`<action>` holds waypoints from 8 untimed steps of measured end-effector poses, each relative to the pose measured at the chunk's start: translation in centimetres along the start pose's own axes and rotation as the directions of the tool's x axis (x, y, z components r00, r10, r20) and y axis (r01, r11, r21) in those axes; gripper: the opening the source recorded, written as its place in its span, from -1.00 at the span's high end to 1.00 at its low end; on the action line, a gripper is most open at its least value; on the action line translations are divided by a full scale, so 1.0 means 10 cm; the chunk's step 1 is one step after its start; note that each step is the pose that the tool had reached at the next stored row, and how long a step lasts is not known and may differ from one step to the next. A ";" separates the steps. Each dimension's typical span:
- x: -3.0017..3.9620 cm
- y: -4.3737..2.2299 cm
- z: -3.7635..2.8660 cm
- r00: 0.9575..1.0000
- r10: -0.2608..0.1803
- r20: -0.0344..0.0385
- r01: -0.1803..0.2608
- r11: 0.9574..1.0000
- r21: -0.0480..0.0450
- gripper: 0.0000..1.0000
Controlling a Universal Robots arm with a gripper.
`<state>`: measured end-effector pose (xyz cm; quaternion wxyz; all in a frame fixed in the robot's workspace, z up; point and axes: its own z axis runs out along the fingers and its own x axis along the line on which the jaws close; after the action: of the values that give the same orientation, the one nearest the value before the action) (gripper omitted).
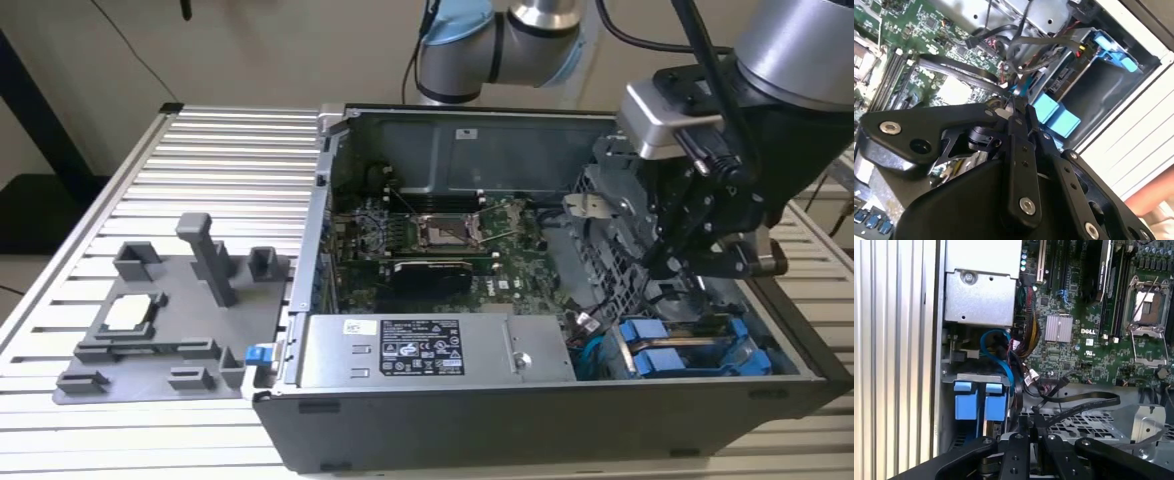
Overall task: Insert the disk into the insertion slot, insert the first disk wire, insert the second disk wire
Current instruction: 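Insert the second disk wire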
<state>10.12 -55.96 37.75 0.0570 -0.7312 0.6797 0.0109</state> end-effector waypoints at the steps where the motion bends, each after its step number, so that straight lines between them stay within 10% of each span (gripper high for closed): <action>1: 0.036 -0.016 0.009 1.000 0.000 0.000 0.000 1.000 0.000 0.68; 8: 0.234 -0.148 0.106 1.000 0.000 0.002 0.000 1.000 0.000 0.68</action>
<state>11.84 -58.08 36.58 0.0575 -0.7312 0.6797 0.0116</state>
